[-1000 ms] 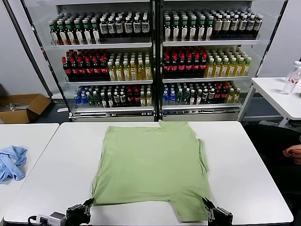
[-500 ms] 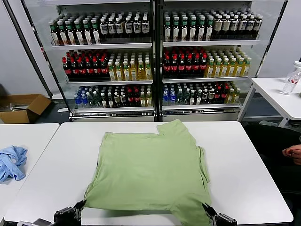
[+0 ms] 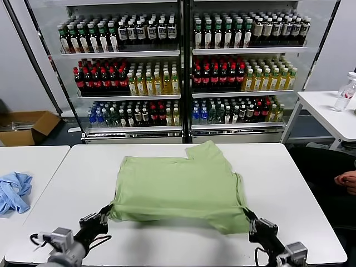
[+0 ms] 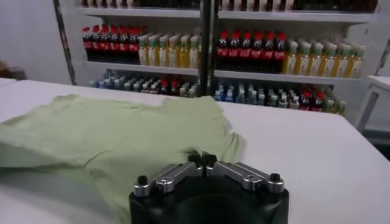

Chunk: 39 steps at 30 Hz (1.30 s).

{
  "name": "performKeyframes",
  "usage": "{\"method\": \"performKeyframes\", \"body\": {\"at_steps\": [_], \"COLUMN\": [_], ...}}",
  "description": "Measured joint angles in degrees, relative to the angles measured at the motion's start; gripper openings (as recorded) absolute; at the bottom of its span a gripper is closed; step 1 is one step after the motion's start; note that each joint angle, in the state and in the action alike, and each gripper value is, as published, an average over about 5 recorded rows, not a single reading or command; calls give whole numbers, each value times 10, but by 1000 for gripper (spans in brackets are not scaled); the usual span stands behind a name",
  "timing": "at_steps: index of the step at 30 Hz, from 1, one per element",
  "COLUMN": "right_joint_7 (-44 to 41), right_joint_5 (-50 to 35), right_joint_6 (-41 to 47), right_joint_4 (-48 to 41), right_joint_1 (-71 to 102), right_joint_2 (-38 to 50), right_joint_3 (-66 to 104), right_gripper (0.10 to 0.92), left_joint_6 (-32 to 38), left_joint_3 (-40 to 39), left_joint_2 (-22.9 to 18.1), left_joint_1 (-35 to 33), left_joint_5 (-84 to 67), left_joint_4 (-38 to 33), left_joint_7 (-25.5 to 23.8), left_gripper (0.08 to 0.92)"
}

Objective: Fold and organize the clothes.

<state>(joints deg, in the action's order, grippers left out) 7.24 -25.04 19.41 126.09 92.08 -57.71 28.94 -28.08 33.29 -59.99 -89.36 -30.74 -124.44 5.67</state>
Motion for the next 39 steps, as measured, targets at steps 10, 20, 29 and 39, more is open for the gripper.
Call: {"method": "performKeyframes", "body": {"at_steps": [10,20,29,39], "right_joint_7": [2,7,19,39], "right_joint_5": [27,55,57,54], "right_joint_6": [2,8,15,21], "right_joint_4": [-58,-100,-85,-70], "right_joint_1": [-77,-117,-97,-57], "right_joint_2": [-27,-50,-45,-58], "right_joint_3": [-43,-77,-60,-59], "right_gripper": [105,242,502,779], "left_joint_6": [25,40,55,29], "left_joint_3": [-56,-92,-97,-74], "left_joint_2": [-13,-25,-23,-7], "left_joint_1": [115,181,196,135], "left_joint_5": [16,49,78,40], "left_joint_4": [106,176,212,157], "left_joint_7": [-14,-20,-6,13], "left_gripper": [84,116,368,654]}}
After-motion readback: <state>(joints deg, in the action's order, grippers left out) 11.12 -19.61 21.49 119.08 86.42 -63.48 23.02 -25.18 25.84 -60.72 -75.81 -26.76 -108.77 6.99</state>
